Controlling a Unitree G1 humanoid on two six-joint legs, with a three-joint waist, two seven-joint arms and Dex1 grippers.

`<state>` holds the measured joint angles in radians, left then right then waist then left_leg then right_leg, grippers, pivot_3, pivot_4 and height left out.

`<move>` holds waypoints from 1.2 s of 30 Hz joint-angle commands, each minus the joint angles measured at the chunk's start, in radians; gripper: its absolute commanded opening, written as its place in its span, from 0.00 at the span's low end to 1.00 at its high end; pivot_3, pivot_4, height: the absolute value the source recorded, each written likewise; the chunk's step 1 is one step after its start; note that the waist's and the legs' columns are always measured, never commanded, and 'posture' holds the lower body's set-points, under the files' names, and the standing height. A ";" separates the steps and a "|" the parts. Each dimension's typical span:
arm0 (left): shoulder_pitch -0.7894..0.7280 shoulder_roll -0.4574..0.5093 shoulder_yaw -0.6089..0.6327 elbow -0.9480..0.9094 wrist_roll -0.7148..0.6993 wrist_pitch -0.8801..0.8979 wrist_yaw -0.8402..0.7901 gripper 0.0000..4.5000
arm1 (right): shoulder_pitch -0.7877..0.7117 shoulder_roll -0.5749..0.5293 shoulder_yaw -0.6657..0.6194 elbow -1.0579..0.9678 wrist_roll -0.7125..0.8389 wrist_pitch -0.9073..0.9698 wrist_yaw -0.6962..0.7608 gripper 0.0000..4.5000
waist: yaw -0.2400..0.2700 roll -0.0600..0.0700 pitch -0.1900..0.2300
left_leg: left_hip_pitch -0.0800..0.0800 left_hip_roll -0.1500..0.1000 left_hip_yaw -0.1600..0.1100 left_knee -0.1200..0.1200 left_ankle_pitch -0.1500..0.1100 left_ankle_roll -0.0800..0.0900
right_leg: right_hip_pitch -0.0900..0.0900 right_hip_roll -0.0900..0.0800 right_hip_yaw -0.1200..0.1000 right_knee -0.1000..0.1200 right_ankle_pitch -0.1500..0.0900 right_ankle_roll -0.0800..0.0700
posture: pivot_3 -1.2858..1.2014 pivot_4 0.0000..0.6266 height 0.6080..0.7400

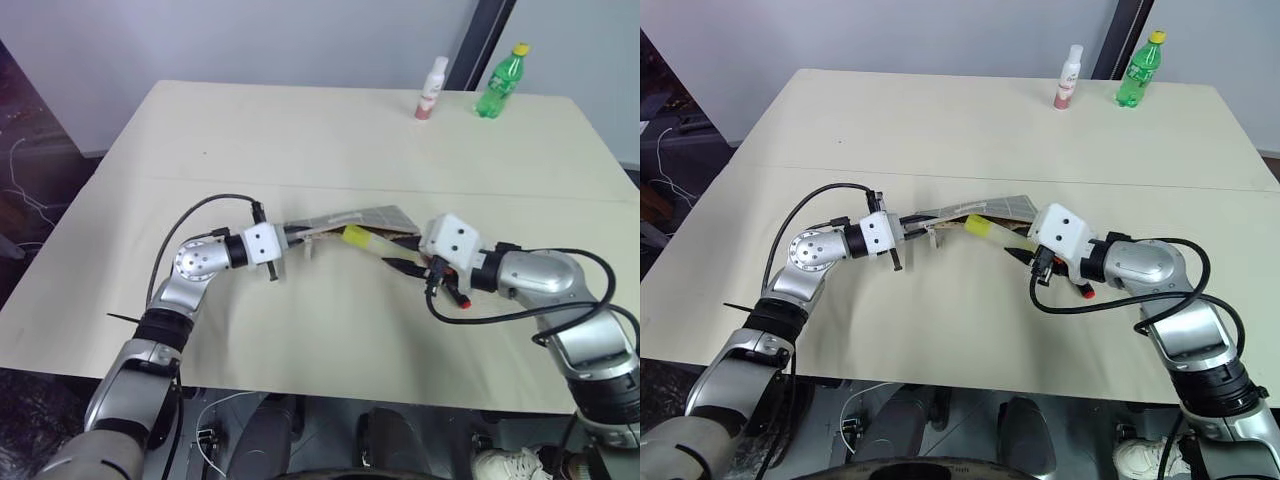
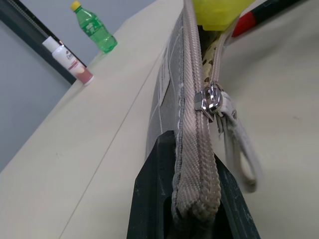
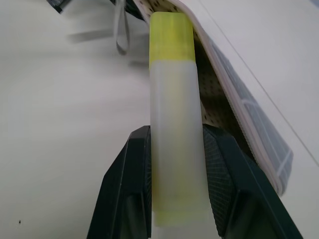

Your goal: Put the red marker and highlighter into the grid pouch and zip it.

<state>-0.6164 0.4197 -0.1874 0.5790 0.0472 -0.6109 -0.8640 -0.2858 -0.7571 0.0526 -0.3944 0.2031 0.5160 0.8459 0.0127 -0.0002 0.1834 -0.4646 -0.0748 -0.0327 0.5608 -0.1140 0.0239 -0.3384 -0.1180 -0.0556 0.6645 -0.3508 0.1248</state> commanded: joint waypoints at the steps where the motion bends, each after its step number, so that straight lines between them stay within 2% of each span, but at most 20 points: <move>1: 0.008 0.014 -0.011 -0.011 0.011 -0.044 0.001 0.00 | -0.027 -0.007 -0.017 -0.007 -0.007 0.033 -0.029 0.20 | -0.001 0.000 0.000 | 0.000 0.000 0.000 0.000 0.000 0.000 | 0.000 0.000 0.000 0.000 0.000 0.000 | 0.52 0.24 1.00; 6: 0.011 0.017 -0.015 -0.019 0.007 -0.063 -0.001 0.00 | -0.040 -0.042 0.048 0.000 -0.076 0.059 -0.035 0.20 | 0.000 0.000 0.000 | 0.000 0.000 0.000 0.000 0.000 0.000 | -0.001 0.000 0.000 0.000 0.000 0.000 | 0.52 0.24 1.00; 11: -0.011 0.028 -0.040 -0.017 0.035 -0.124 -0.007 0.00 | -0.166 0.015 0.159 -0.001 -0.141 0.096 -0.065 0.20 | -0.004 0.000 0.000 | 0.000 0.000 0.000 0.000 0.000 0.000 | -0.001 0.000 0.000 0.000 0.000 0.000 | 0.52 0.24 1.00; 16: -0.026 0.012 -0.047 -0.027 0.005 -0.120 -0.027 0.00 | -0.277 0.101 0.365 0.117 -0.345 0.052 -0.138 0.20 | -0.003 0.000 0.000 | 0.000 0.000 0.000 -0.001 0.000 0.000 | -0.002 0.000 0.000 0.000 0.000 0.000 | 0.52 0.24 1.00; 21: -0.037 0.003 -0.030 -0.033 -0.019 -0.099 -0.033 0.00 | -0.335 0.142 0.447 0.202 -0.461 -0.041 -0.143 0.20 | -0.001 0.000 0.000 | -0.002 -0.001 0.000 -0.001 0.001 -0.001 | -0.003 0.002 0.000 0.001 0.000 0.000 | 0.52 0.24 1.00; 24: -0.038 0.006 -0.010 -0.035 -0.041 -0.079 -0.034 0.00 | -0.346 0.121 0.451 0.244 -0.519 -0.204 -0.158 0.20 | -0.001 0.000 0.000 | -0.002 -0.001 0.000 0.000 0.001 -0.001 | -0.003 0.002 0.000 0.001 0.000 0.000 | 0.52 0.24 1.00; 29: -0.029 0.016 -0.002 -0.015 -0.052 -0.082 -0.033 0.00 | -0.319 0.111 0.421 0.287 -0.529 -0.493 -0.190 0.20 | -0.004 0.000 0.000 | -0.001 -0.001 0.000 0.000 0.002 -0.002 | -0.003 0.003 0.000 0.002 0.000 0.000 | 0.52 0.24 1.00; 31: -0.028 0.021 0.001 0.001 -0.050 -0.088 -0.030 0.00 | -0.294 0.111 0.395 0.284 -0.525 -0.524 -0.197 0.43 | -0.003 0.000 0.000 | -0.001 -0.001 0.000 0.000 0.003 -0.004 | -0.002 0.003 0.000 0.002 0.000 0.001 | 0.52 0.24 1.00; 33: -0.029 0.020 0.002 0.017 -0.048 -0.092 -0.027 0.00 | -0.276 0.107 0.370 0.276 -0.524 -0.539 -0.193 0.62 | -0.003 0.000 0.000 | 0.000 -0.001 0.000 0.000 0.003 -0.004 | -0.001 0.004 0.000 0.002 0.000 0.001 | 0.52 0.24 1.00; 35: -0.031 0.018 0.002 0.030 -0.046 -0.093 -0.023 0.00 | -0.249 0.113 0.324 0.242 -0.485 -0.535 -0.188 0.89 | -0.002 0.000 0.000 | 0.000 -0.001 0.000 0.000 0.003 -0.003 | -0.001 0.004 0.000 0.002 0.000 0.001 | 0.52 0.24 1.00; 36: -0.033 0.017 0.000 0.033 -0.045 -0.101 -0.024 0.00 | -0.227 0.112 0.294 0.207 -0.439 -0.511 -0.167 0.99 | 0.000 0.000 0.000 | 0.000 -0.001 0.000 0.000 0.003 -0.003 | -0.001 0.004 0.000 0.003 0.000 0.001 | 0.52 0.24 1.00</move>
<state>-0.6264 0.4368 -0.2019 0.6269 0.0186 -0.6860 -0.8954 -0.5206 -0.6475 0.4151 -0.1085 -0.2993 -0.0018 0.6612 0.0131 0.0000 0.1833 -0.4643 -0.0754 -0.0328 0.5605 -0.1115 0.0209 -0.3392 -0.1141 -0.0552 0.6669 -0.3505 0.1254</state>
